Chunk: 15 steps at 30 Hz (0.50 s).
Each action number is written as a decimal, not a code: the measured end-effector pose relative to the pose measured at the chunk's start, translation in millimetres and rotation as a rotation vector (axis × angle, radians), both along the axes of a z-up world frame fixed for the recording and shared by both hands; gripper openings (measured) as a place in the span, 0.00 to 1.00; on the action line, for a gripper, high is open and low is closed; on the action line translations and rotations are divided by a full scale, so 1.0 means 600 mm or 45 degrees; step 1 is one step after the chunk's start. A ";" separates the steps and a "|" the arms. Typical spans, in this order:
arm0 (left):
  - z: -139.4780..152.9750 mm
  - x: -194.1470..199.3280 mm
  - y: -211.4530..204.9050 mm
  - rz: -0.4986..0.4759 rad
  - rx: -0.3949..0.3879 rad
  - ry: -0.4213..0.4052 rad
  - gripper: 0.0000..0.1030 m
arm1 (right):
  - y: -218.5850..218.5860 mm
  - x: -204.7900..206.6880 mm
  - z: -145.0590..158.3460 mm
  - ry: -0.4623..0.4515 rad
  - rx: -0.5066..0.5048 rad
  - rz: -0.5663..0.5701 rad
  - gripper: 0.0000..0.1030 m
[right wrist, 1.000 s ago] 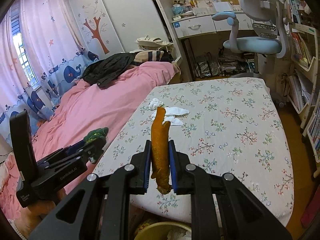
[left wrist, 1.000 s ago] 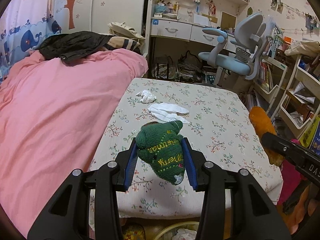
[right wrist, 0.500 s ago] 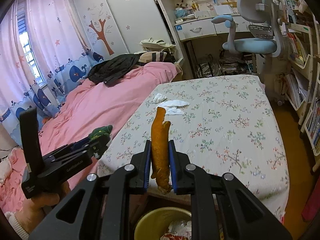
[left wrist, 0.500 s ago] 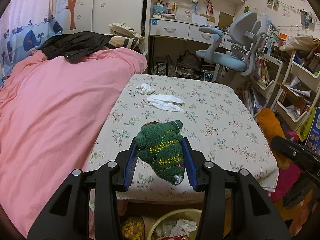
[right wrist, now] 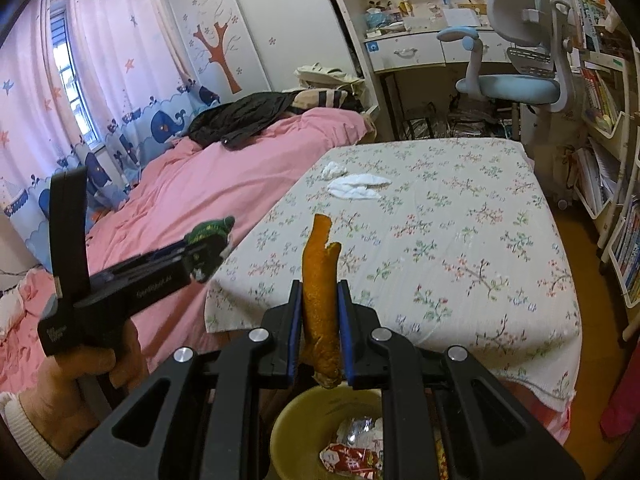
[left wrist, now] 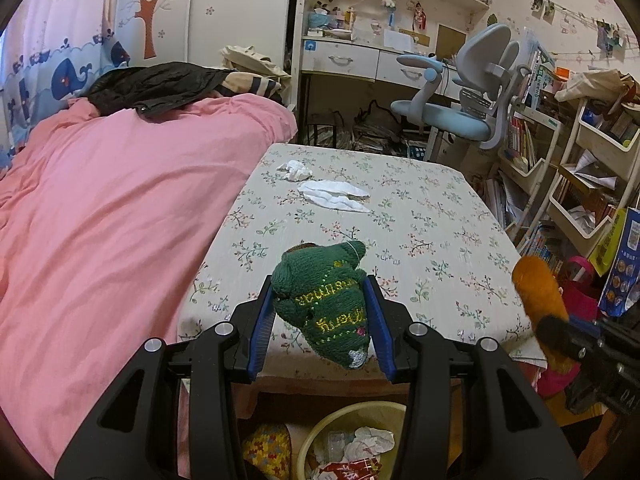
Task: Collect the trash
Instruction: 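Carry the snack and ornament over the yellow bin with both tools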
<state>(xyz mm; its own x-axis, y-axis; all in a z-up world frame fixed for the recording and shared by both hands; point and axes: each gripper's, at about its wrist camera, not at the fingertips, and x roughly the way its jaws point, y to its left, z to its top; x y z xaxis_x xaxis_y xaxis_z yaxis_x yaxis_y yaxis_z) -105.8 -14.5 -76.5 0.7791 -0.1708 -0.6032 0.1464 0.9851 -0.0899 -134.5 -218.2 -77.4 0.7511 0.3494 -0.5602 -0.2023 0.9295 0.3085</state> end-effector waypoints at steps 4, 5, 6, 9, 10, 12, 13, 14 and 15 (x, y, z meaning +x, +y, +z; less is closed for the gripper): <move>-0.001 -0.006 0.002 -0.002 0.002 0.001 0.40 | 0.009 -0.012 -0.010 0.024 -0.012 0.022 0.17; -0.002 -0.010 0.003 -0.003 0.003 0.000 0.40 | 0.010 -0.015 -0.013 0.029 -0.014 0.026 0.17; -0.003 -0.015 0.005 -0.005 0.003 0.000 0.40 | 0.012 -0.018 -0.015 0.034 -0.018 0.031 0.17; -0.005 -0.026 0.007 -0.007 0.006 -0.001 0.40 | 0.016 -0.027 -0.020 0.047 -0.025 0.039 0.17; -0.005 -0.030 0.008 -0.007 0.006 -0.001 0.40 | 0.016 -0.030 -0.022 0.051 -0.027 0.040 0.17; -0.006 -0.031 0.008 -0.007 0.005 -0.002 0.40 | 0.015 -0.035 -0.026 0.059 -0.027 0.039 0.17; -0.006 -0.033 0.008 -0.008 0.004 -0.002 0.40 | 0.017 -0.038 -0.027 0.063 -0.028 0.038 0.17; -0.007 -0.036 0.008 -0.008 0.005 -0.003 0.40 | 0.017 -0.039 -0.028 0.067 -0.028 0.039 0.17; -0.006 -0.032 0.007 -0.007 0.006 -0.002 0.40 | 0.018 -0.042 -0.031 0.073 -0.030 0.041 0.17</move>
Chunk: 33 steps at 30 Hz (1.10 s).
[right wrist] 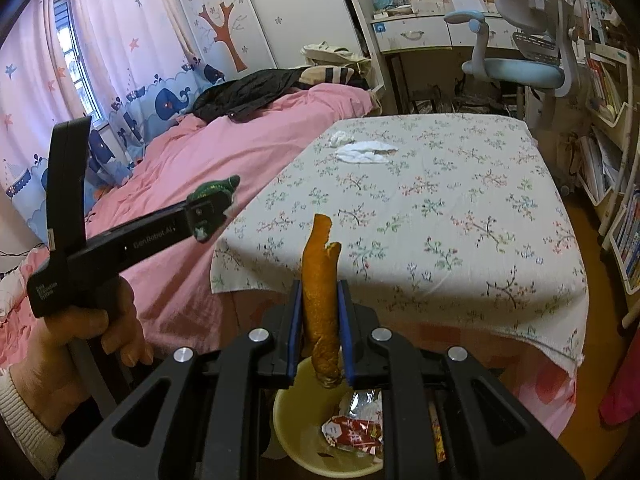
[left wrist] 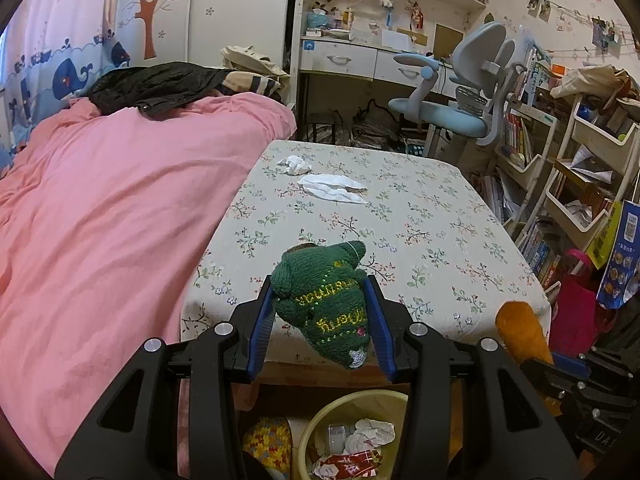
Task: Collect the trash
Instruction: 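Carry the snack and ornament over the yellow bin with both tools, then open the right tool then the left tool over the bin to drop items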
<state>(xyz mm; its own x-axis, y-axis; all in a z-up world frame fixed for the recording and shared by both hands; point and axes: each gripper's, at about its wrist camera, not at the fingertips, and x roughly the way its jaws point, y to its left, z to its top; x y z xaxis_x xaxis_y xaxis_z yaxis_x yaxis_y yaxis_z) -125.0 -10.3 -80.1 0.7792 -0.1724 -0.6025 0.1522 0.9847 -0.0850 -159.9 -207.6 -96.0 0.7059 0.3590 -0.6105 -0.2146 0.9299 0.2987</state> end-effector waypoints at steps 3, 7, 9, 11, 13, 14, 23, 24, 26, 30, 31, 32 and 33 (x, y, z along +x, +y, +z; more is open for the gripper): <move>-0.001 -0.009 0.000 -0.001 0.003 -0.001 0.40 | 0.007 -0.009 -0.010 0.022 -0.013 0.016 0.17; -0.001 -0.008 0.000 -0.001 0.002 -0.001 0.40 | 0.017 -0.020 -0.021 0.049 -0.030 0.038 0.17; -0.001 -0.009 0.000 -0.001 0.002 -0.001 0.40 | 0.022 -0.025 -0.026 0.064 -0.039 0.049 0.17; -0.003 -0.015 0.001 -0.003 0.004 -0.003 0.40 | 0.027 -0.028 -0.032 0.082 -0.048 0.060 0.17; -0.003 -0.022 0.001 -0.004 0.006 -0.004 0.40 | 0.032 -0.031 -0.038 0.099 -0.059 0.071 0.18; -0.004 -0.022 0.001 -0.005 0.006 -0.004 0.40 | 0.035 -0.031 -0.041 0.108 -0.064 0.077 0.18; -0.005 -0.026 0.001 -0.007 0.007 -0.004 0.40 | 0.056 -0.034 -0.075 0.217 -0.123 0.130 0.20; -0.005 -0.027 0.001 -0.007 0.008 -0.004 0.40 | 0.058 -0.034 -0.078 0.226 -0.132 0.136 0.20; -0.005 -0.032 0.002 -0.010 0.009 -0.003 0.40 | 0.061 -0.034 -0.084 0.241 -0.145 0.141 0.24; -0.005 -0.032 0.002 -0.010 0.009 -0.003 0.40 | 0.062 -0.036 -0.086 0.246 -0.159 0.133 0.35; -0.005 -0.032 0.001 -0.010 0.010 -0.004 0.40 | 0.061 -0.037 -0.085 0.245 -0.159 0.128 0.35; -0.005 -0.035 0.001 -0.011 0.011 -0.004 0.40 | 0.059 -0.037 -0.085 0.243 -0.157 0.124 0.36; -0.005 -0.037 0.000 -0.014 0.012 -0.003 0.40 | 0.057 -0.038 -0.084 0.240 -0.155 0.115 0.38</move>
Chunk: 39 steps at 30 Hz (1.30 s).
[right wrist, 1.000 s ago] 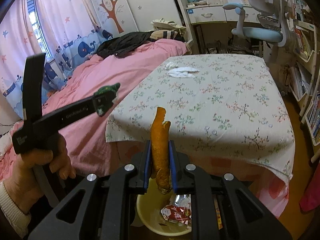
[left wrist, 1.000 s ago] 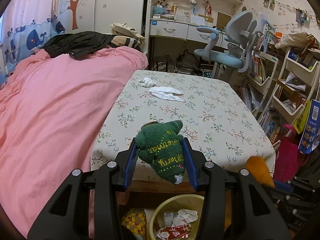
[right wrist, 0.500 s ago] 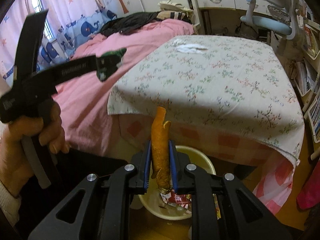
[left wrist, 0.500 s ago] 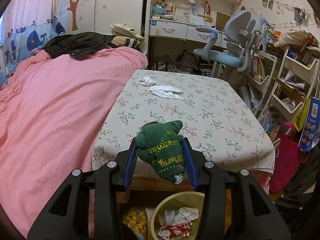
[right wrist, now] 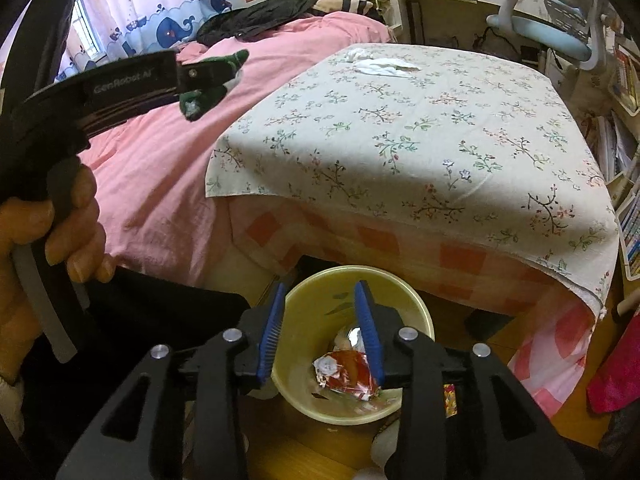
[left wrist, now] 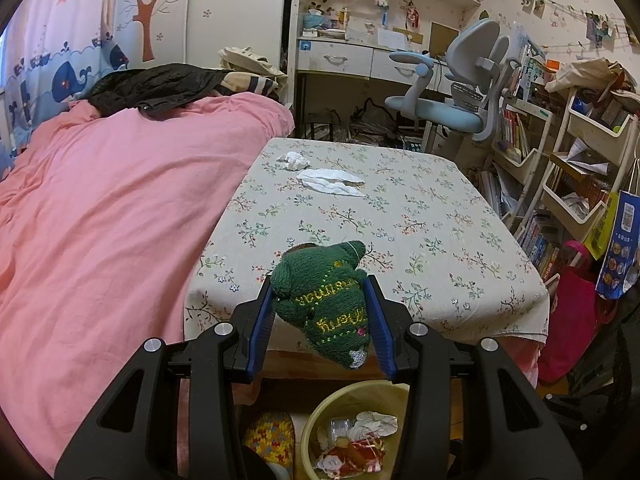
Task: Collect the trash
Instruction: 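Open the right tool then the left tool over the bin to drop items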
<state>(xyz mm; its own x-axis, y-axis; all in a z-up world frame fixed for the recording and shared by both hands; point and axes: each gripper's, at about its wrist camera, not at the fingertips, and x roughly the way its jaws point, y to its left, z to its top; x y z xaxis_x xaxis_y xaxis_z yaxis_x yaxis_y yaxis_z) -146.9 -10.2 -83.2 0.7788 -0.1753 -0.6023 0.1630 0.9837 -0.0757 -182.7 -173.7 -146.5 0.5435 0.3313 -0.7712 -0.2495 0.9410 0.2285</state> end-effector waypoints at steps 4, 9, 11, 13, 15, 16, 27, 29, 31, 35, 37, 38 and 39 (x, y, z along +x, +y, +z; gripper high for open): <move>-0.001 -0.004 -0.004 -0.012 0.007 0.003 0.40 | -0.009 0.003 0.003 -0.010 0.011 -0.031 0.41; -0.003 -0.001 -0.015 -0.039 0.020 0.013 0.41 | -0.029 0.005 0.015 -0.054 0.038 -0.108 0.54; -0.006 -0.004 -0.020 -0.056 0.032 0.021 0.41 | -0.039 0.006 0.021 -0.070 0.056 -0.144 0.59; -0.012 -0.009 -0.028 -0.077 0.047 0.033 0.41 | -0.050 0.006 0.027 -0.093 0.076 -0.182 0.60; -0.020 -0.015 -0.038 -0.109 0.068 0.046 0.41 | -0.060 0.005 0.032 -0.117 0.088 -0.213 0.62; -0.023 -0.019 -0.044 -0.122 0.081 0.050 0.41 | -0.065 0.004 0.036 -0.131 0.094 -0.229 0.63; -0.067 -0.057 -0.099 -0.287 0.185 0.123 0.42 | -0.096 -0.002 0.057 -0.224 0.156 -0.341 0.68; -0.073 -0.063 -0.105 -0.306 0.194 0.138 0.42 | -0.103 -0.003 0.059 -0.237 0.167 -0.361 0.69; -0.080 -0.067 -0.110 -0.324 0.202 0.158 0.43 | -0.110 -0.005 0.060 -0.245 0.179 -0.382 0.69; -0.088 -0.072 -0.117 -0.345 0.204 0.192 0.48 | -0.118 -0.007 0.060 -0.249 0.199 -0.413 0.70; -0.091 -0.073 -0.120 -0.353 0.212 0.205 0.51 | -0.121 -0.007 0.059 -0.249 0.208 -0.423 0.71; -0.092 -0.073 -0.121 -0.356 0.213 0.212 0.52 | -0.121 -0.008 0.058 -0.249 0.210 -0.426 0.72; -0.093 -0.073 -0.122 -0.356 0.215 0.216 0.55 | -0.122 -0.008 0.059 -0.250 0.210 -0.428 0.72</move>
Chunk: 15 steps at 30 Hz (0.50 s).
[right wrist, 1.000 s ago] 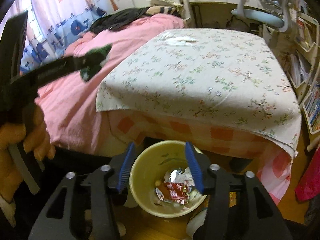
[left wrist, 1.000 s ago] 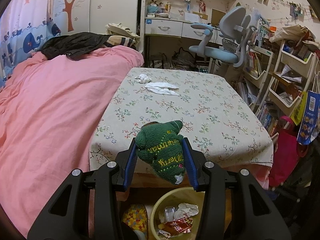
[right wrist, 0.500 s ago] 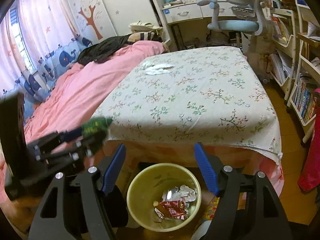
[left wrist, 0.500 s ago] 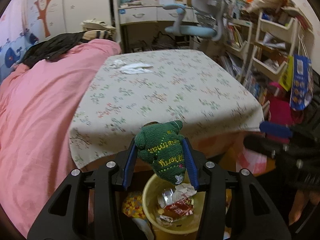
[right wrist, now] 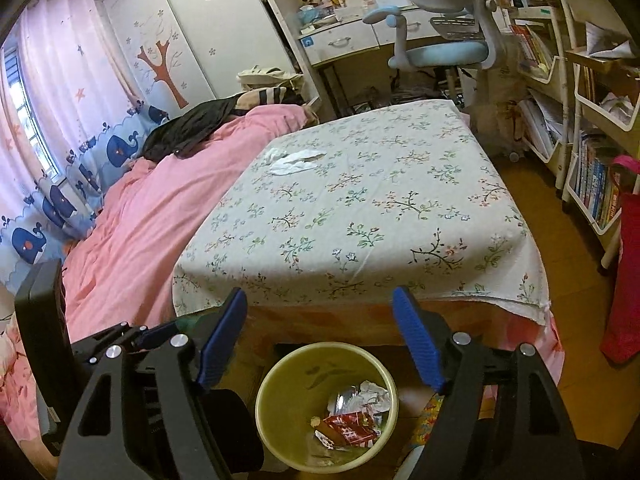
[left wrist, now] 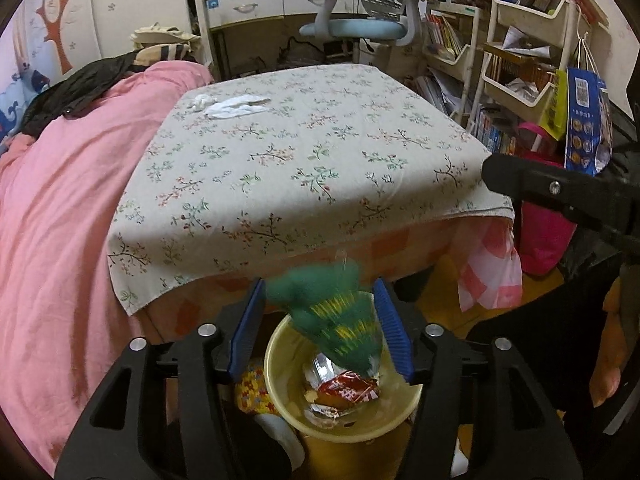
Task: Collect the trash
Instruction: 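Open the right tool then the left tool over the bin to drop items, then move both tools back over the table toward the white tissues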
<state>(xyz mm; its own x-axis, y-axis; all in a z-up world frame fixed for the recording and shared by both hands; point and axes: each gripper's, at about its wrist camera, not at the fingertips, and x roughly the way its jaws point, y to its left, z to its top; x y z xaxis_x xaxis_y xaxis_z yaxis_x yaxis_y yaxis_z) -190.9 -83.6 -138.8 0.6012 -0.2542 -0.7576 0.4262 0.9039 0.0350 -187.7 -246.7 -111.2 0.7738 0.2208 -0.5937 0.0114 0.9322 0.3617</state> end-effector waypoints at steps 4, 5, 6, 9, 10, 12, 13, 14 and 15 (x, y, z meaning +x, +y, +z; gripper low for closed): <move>0.001 0.000 0.001 0.018 0.006 -0.003 0.63 | -0.001 0.000 0.000 -0.002 0.000 -0.001 0.72; 0.001 0.000 0.001 0.022 0.005 -0.003 0.64 | 0.000 0.000 0.000 -0.001 0.000 -0.001 0.72; 0.001 0.001 0.002 0.028 0.003 -0.002 0.66 | -0.001 0.000 0.000 -0.003 0.000 -0.001 0.73; 0.002 0.003 0.005 0.040 0.000 -0.002 0.68 | 0.000 0.000 0.000 -0.001 -0.001 0.000 0.74; 0.003 0.004 0.005 0.044 0.002 -0.005 0.69 | -0.001 -0.001 0.000 -0.002 -0.002 0.000 0.74; 0.004 0.006 0.006 0.051 0.004 -0.009 0.70 | -0.001 -0.001 0.000 -0.002 -0.003 0.001 0.74; 0.004 0.005 0.006 0.053 0.005 -0.011 0.71 | -0.001 -0.001 0.000 -0.001 -0.004 0.002 0.74; 0.005 0.006 0.007 0.057 0.005 -0.014 0.72 | 0.000 -0.001 0.000 -0.001 -0.004 0.002 0.74; 0.005 0.006 0.007 0.059 0.006 -0.016 0.72 | 0.000 -0.001 0.000 -0.001 -0.005 0.002 0.75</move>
